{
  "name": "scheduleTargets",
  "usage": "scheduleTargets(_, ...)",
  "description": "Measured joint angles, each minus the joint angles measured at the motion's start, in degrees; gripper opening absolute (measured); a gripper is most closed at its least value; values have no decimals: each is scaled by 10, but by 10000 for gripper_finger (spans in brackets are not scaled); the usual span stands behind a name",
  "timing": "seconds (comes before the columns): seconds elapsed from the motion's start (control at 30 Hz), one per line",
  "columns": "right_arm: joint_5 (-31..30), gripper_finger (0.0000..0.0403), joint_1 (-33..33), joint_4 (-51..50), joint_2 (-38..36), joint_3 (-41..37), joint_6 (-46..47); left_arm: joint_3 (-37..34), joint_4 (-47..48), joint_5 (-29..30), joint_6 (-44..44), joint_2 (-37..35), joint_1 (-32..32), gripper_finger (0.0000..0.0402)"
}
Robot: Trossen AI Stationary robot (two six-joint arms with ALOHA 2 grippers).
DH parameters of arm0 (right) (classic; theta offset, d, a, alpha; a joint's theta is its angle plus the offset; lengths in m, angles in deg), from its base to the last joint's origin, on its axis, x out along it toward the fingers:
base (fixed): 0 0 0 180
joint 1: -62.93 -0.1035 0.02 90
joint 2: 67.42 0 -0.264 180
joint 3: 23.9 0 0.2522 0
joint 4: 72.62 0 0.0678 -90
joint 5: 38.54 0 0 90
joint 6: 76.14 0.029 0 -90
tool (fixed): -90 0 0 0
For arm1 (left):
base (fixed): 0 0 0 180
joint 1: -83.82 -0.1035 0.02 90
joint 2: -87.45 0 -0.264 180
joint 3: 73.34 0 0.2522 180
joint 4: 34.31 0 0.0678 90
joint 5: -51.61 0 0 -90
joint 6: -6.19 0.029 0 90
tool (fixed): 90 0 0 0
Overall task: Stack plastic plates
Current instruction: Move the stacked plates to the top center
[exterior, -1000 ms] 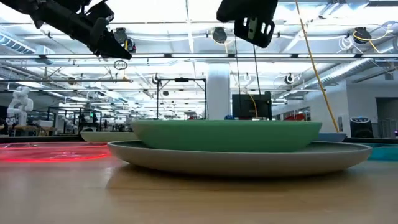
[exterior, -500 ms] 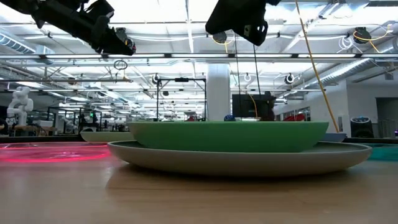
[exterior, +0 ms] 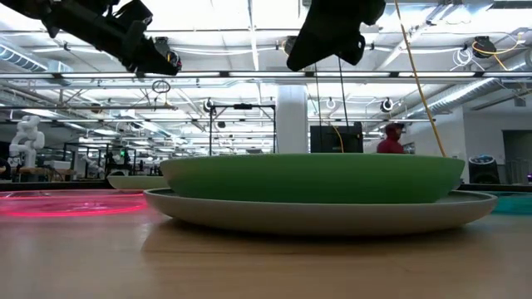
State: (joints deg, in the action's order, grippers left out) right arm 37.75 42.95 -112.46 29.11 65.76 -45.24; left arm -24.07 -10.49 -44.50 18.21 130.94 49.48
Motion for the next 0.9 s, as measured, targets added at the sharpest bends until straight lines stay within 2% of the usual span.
scheduleTargets(0.23,6,0,1,1,0,0,-3,0,5,0,-2,0,0,65)
scheduleTargets(0.53,121,0,4,17,-12,47,72,0,-2,0,-2,0,0,65)
scheduleTargets(0.73,79,0,1,-22,-5,46,104,0,-16,0,6,0,0,65)
scheduleTargets(0.9,81,0,-5,-24,12,41,116,0,-27,0,10,0,0,65)
